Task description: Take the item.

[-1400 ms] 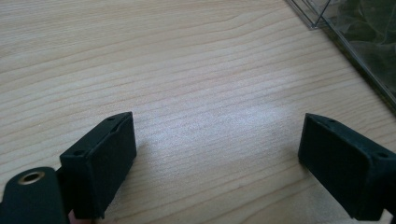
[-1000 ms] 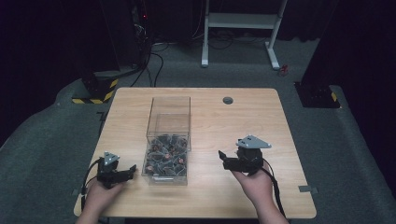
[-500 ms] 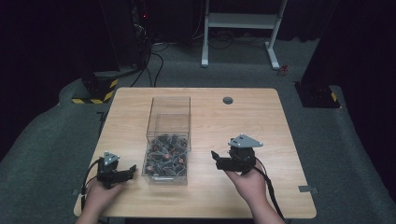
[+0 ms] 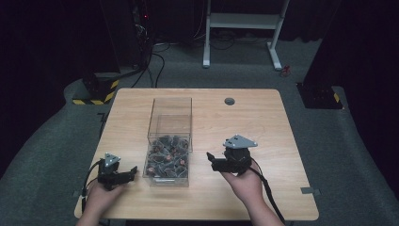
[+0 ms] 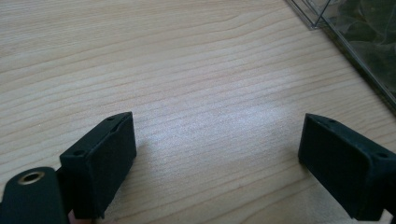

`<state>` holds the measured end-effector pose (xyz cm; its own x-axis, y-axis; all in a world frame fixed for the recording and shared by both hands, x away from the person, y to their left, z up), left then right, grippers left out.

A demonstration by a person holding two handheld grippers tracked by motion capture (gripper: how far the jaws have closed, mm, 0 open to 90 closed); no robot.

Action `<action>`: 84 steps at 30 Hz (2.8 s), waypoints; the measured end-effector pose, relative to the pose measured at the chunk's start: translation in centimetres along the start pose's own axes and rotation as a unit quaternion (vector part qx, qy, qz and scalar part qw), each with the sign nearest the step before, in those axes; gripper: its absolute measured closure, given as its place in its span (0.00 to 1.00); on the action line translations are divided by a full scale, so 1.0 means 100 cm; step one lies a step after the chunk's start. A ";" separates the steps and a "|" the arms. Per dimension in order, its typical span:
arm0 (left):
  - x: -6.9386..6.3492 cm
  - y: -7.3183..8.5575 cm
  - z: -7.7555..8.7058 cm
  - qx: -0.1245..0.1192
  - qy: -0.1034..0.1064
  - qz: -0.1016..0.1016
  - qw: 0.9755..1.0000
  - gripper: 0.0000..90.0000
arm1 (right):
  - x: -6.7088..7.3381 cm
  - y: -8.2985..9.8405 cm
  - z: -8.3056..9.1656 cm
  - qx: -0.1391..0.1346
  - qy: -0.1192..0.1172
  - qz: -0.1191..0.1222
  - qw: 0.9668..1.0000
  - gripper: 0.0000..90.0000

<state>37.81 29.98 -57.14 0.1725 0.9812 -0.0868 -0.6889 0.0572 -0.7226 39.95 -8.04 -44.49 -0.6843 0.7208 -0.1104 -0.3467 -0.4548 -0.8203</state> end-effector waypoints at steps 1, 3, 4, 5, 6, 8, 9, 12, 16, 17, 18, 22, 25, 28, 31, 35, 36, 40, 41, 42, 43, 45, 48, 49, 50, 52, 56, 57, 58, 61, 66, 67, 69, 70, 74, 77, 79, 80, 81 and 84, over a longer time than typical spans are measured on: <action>0.000 0.000 0.000 0.000 0.000 0.000 1.000 0.13 | 0.001 -0.001 -0.001 0.000 -0.001 0.003 1.000 0.18; 0.000 0.000 0.000 0.000 0.000 0.000 1.000 0.13 | 0.003 -0.002 -0.002 -0.001 -0.004 0.003 1.000 0.18; 0.000 0.000 0.000 0.000 0.000 0.000 1.000 0.13 | 0.005 -0.002 -0.003 0.000 -0.006 0.003 1.000 0.18; 0.000 0.000 0.000 0.000 0.000 0.000 1.000 0.13 | 0.006 -0.003 -0.004 -0.001 -0.007 0.005 1.000 0.18; 0.000 0.000 0.000 0.000 0.000 0.000 1.000 0.13 | 0.007 -0.004 -0.004 -0.001 -0.009 0.007 1.000 0.18; 0.000 0.000 0.000 0.000 0.000 0.000 1.000 0.13 | 0.010 -0.005 -0.005 0.000 -0.012 0.007 1.000 0.18; 0.000 0.000 0.000 0.000 0.000 0.000 1.000 0.13 | 0.012 -0.006 -0.006 -0.002 -0.014 0.010 1.000 0.18; 0.000 0.000 0.000 0.000 0.000 0.000 1.000 0.13 | 0.016 -0.008 -0.008 -0.002 -0.018 0.013 1.000 0.18; 0.000 0.000 0.000 0.000 0.000 0.000 1.000 0.13 | 0.022 -0.010 -0.012 -0.005 -0.024 0.019 1.000 0.18; 0.000 0.000 0.000 0.000 0.000 0.000 1.000 0.13 | 0.023 -0.010 -0.012 -0.005 -0.025 0.021 0.999 0.19; 0.000 0.000 0.000 0.000 0.000 0.000 1.000 0.13 | 0.025 -0.011 -0.013 -0.005 -0.028 0.020 0.999 0.19; 0.000 0.000 0.000 0.000 0.000 0.000 1.000 0.13 | 0.032 -0.013 -0.016 -0.006 -0.036 0.020 0.999 0.19; 0.000 0.000 0.000 0.000 0.000 0.000 1.000 0.13 | 0.037 -0.014 -0.018 -0.007 -0.042 0.023 0.999 0.20; 0.000 0.000 0.000 0.000 0.000 0.000 1.000 0.13 | 0.045 -0.015 -0.020 -0.007 -0.052 0.025 0.998 0.20; 0.000 0.000 0.000 0.000 0.000 0.000 1.000 0.13 | 0.050 -0.015 -0.023 -0.009 -0.060 0.026 0.998 0.21; 0.000 0.000 0.000 0.000 0.000 0.000 1.000 0.13 | 0.060 -0.015 -0.028 -0.007 -0.072 0.032 0.997 0.23; 0.000 0.000 0.000 0.000 0.000 0.000 1.000 0.13 | 0.062 -0.015 -0.028 -0.005 -0.075 0.032 0.997 0.24; 0.000 0.000 0.000 0.000 0.000 0.000 1.000 0.13 | 0.071 -0.015 -0.032 -0.005 -0.086 0.032 0.996 0.25; 0.000 0.000 0.000 0.000 0.000 0.000 1.000 0.13 | 0.073 -0.015 -0.033 -0.007 -0.089 0.034 0.995 0.25; 0.000 0.000 0.000 0.000 0.000 0.000 1.000 0.13 | 0.075 -0.016 -0.033 -0.007 -0.092 0.036 0.995 0.26; 0.000 0.000 0.000 0.000 0.000 0.000 1.000 0.13 | 0.078 -0.016 -0.034 -0.006 -0.095 0.037 0.995 0.26; 0.000 0.000 0.000 0.000 0.000 0.000 1.000 0.13 | 0.083 -0.016 -0.035 -0.004 -0.100 0.040 0.994 0.27; 0.000 0.000 0.000 0.000 0.000 0.000 1.000 0.13 | 0.089 -0.017 -0.038 -0.004 -0.108 0.045 0.993 0.30; 0.000 0.000 0.000 0.000 0.000 0.000 1.000 0.13 | 0.092 -0.018 -0.039 -0.004 -0.112 0.046 0.993 0.30; 0.000 0.000 0.000 0.000 0.000 0.000 1.000 0.13 | 0.094 -0.018 -0.039 -0.003 -0.114 0.045 0.992 0.31; 0.000 0.000 0.000 0.000 0.000 0.000 1.000 0.13 | 0.098 -0.018 -0.041 -0.001 -0.119 0.050 0.992 0.32; 0.000 0.000 0.000 0.000 0.000 0.000 1.000 0.13 | 0.106 -0.017 -0.045 0.001 -0.129 0.053 0.990 0.35; 0.000 0.000 0.000 0.000 0.000 0.000 1.000 0.13 | 0.107 -0.017 -0.045 0.002 -0.130 0.055 0.990 0.36; 0.000 0.000 0.000 0.000 0.000 0.000 1.000 0.13 | 0.109 -0.017 -0.046 0.003 -0.132 0.055 0.990 0.37; 0.000 0.000 0.000 0.000 0.000 0.000 1.000 0.13 | 0.112 -0.016 -0.048 0.006 -0.136 0.059 0.989 0.39; 0.000 0.000 0.000 0.000 0.000 0.000 1.000 0.13 | 0.118 -0.015 -0.051 0.010 -0.143 0.059 0.988 0.43; 0.000 0.000 0.000 0.000 0.000 0.000 1.000 0.13 | 0.118 -0.015 -0.051 0.010 -0.144 0.059 0.988 0.44; 0.000 0.000 0.000 0.000 0.000 0.000 1.000 0.13 | 0.120 -0.015 -0.051 0.009 -0.143 0.064 0.988 0.46; 0.000 0.000 0.000 0.000 0.000 0.000 1.000 0.13 | 0.121 -0.014 -0.051 0.008 -0.143 0.066 0.988 0.49; 0.000 0.000 0.000 0.000 0.000 0.000 1.000 0.13 | 0.122 -0.013 -0.052 0.009 -0.144 0.073 0.987 0.58; 0.000 0.000 0.000 0.000 0.000 0.000 1.000 0.13 | 0.123 -0.013 -0.052 0.011 -0.143 0.078 0.987 0.70; 0.000 0.000 0.000 0.000 0.000 0.000 1.000 0.13 | 0.124 -0.011 -0.051 0.016 -0.148 0.073 0.986 0.78; 0.000 0.000 0.000 0.000 0.000 0.000 1.000 0.13 | 0.124 -0.011 -0.051 0.017 -0.150 0.074 0.986 0.80; 0.000 0.000 0.000 0.000 0.000 0.000 1.000 0.13 | 0.124 -0.011 -0.051 0.018 -0.151 0.076 0.985 0.83; 0.000 0.000 0.000 0.000 0.000 0.000 1.000 0.13 | 0.124 -0.010 -0.051 0.023 -0.157 0.075 0.984 0.90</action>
<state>37.81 29.98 -57.14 0.1731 0.9811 -0.0866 -0.6890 0.0578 -0.7225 35.08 4.03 -47.95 -0.8924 0.4493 -0.0429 -0.2508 -0.5727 -0.7804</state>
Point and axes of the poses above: each handheld gripper's, and its own axes: z roughly backward along the jaws, y roughly out of its underside, x roughly to its left, the point moved 6 cm from there along -z, roughly forward along the jaws, and after that the axes turned 7 degrees about z, right-handed, at the moved point
